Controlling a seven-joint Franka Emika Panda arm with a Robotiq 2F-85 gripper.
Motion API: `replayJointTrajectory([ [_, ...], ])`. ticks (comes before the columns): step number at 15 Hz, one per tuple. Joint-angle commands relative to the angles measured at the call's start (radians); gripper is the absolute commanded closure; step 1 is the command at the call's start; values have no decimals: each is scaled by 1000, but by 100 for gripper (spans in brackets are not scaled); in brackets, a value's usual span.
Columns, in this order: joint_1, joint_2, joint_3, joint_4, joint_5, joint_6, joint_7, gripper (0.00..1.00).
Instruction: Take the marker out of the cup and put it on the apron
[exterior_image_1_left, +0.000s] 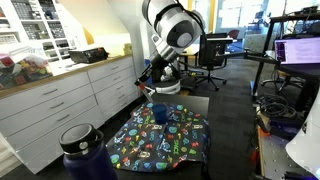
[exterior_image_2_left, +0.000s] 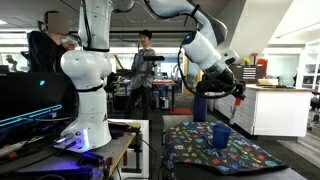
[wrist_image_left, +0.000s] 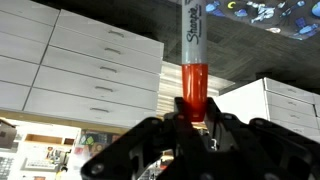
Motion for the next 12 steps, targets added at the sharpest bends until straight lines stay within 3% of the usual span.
replayJointTrajectory([
  [1,24,-29,21,3,20,35,8,92],
  [12,94,-5,87,-27,107,67,0,93],
])
